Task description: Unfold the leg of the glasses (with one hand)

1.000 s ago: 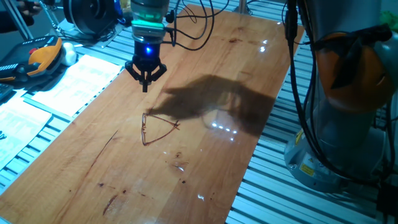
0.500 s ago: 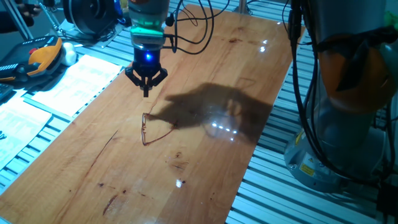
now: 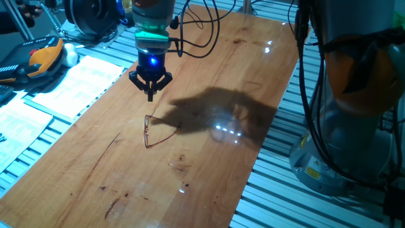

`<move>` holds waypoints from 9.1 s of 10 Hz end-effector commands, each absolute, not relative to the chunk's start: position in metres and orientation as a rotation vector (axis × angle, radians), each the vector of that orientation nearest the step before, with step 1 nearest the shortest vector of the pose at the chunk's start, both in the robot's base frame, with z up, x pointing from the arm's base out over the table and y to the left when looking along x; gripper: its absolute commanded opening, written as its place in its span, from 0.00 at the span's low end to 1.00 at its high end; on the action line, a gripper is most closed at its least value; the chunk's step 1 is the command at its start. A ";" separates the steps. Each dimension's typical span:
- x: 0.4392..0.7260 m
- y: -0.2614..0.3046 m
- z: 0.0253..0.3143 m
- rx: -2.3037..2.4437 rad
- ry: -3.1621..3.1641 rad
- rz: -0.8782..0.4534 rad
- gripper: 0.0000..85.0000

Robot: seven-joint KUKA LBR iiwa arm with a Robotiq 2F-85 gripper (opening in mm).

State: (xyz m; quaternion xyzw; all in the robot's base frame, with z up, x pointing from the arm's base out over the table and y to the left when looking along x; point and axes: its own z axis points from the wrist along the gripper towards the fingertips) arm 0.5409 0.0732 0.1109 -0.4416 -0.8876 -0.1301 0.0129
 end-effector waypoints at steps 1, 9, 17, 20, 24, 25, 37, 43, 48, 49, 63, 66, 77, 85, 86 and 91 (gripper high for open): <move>0.538 0.075 0.108 -1.378 -2.774 -0.407 0.00; 0.527 0.083 0.083 -1.397 -2.813 -0.423 0.00; 0.526 0.089 0.065 -1.411 -2.827 -0.305 0.00; 0.523 0.095 0.060 -1.394 -2.822 -0.092 0.00; 0.516 0.106 0.046 -1.394 -2.836 0.018 0.00; 0.516 0.105 0.044 -1.392 -2.837 0.020 0.00; 0.515 0.094 0.026 -1.385 -2.845 -0.015 0.00; 0.517 0.086 0.019 -1.380 -2.857 -0.043 0.00; 0.526 0.069 0.019 -1.348 -2.875 -0.052 0.00; 0.526 0.068 0.020 -1.349 -2.877 -0.046 0.00; 0.494 0.079 0.040 -1.228 -2.899 0.017 0.00; 0.485 0.074 0.036 -1.205 -2.919 0.018 0.00; 0.483 0.069 0.027 -1.273 -2.964 -0.013 0.00; 0.485 0.066 0.028 -1.146 -3.061 0.134 0.00; 0.485 0.066 0.028 -1.079 -3.085 0.156 0.00; 0.486 0.066 0.028 -0.651 -3.210 0.221 0.00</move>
